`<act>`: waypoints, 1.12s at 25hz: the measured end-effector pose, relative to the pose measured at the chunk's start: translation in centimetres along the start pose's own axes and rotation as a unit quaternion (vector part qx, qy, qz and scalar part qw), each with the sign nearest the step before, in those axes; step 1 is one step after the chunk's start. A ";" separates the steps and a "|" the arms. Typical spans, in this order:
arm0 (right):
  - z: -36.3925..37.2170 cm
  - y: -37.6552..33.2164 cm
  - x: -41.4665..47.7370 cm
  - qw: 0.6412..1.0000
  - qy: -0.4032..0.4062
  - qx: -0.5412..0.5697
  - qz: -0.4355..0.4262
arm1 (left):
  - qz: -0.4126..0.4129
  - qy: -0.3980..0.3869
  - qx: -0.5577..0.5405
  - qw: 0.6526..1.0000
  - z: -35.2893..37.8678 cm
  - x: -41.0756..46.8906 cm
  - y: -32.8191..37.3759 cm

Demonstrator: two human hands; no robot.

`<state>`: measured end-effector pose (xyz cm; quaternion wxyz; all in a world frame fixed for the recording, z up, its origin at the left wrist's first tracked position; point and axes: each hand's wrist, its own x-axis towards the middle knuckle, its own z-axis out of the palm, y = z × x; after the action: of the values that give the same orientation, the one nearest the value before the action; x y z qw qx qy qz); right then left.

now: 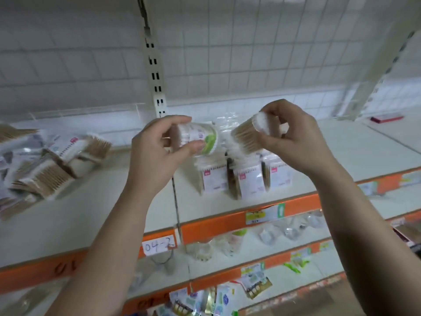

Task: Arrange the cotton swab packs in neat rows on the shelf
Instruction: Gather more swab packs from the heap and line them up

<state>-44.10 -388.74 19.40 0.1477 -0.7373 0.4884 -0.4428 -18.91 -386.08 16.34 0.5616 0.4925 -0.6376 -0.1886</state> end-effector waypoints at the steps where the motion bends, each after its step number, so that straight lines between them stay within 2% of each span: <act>1: -1.5 0.9 0.0 1.000 0.009 0.000 0.009 | 0.001 -0.007 -0.006 1.000 1.4 0.2 0.9; 5: -7.1 5.3 0.2 1.000 0.005 0.001 0.021 | -0.015 -0.045 -0.029 0.998 7.4 1.0 3.5; 8: -9.7 8.4 0.5 0.999 -0.026 -0.038 0.017 | 0.028 -0.076 0.000 0.997 10.7 2.0 4.5; 10: -10.8 10.0 0.9 0.998 -0.017 -0.057 0.029 | 0.062 -0.092 0.038 0.993 12.6 3.0 4.8; 13: -11.8 12.2 2.1 0.997 0.002 -0.036 0.071 | 0.082 -0.131 0.082 0.985 15.1 5.3 4.9; 18: -13.0 15.4 5.5 0.987 0.000 0.005 0.160 | 0.089 -0.166 0.096 0.977 18.4 9.9 3.9; 20: -13.3 16.7 6.9 0.980 -0.023 0.002 0.196 | 0.096 -0.180 0.109 0.973 19.7 11.6 3.3; 24: -13.4 19.6 9.3 0.967 -0.071 -0.094 0.224 | 0.116 -0.205 0.112 0.965 22.0 14.3 2.2; 28: -11.8 22.2 10.5 0.955 -0.153 -0.156 0.203 | 0.128 -0.209 0.111 0.963 23.9 15.6 1.6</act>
<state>-65.28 -405.81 16.97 0.1906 -0.6951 0.6625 -0.2039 -39.31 -405.91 18.74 0.3772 0.4158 -0.8153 -0.1420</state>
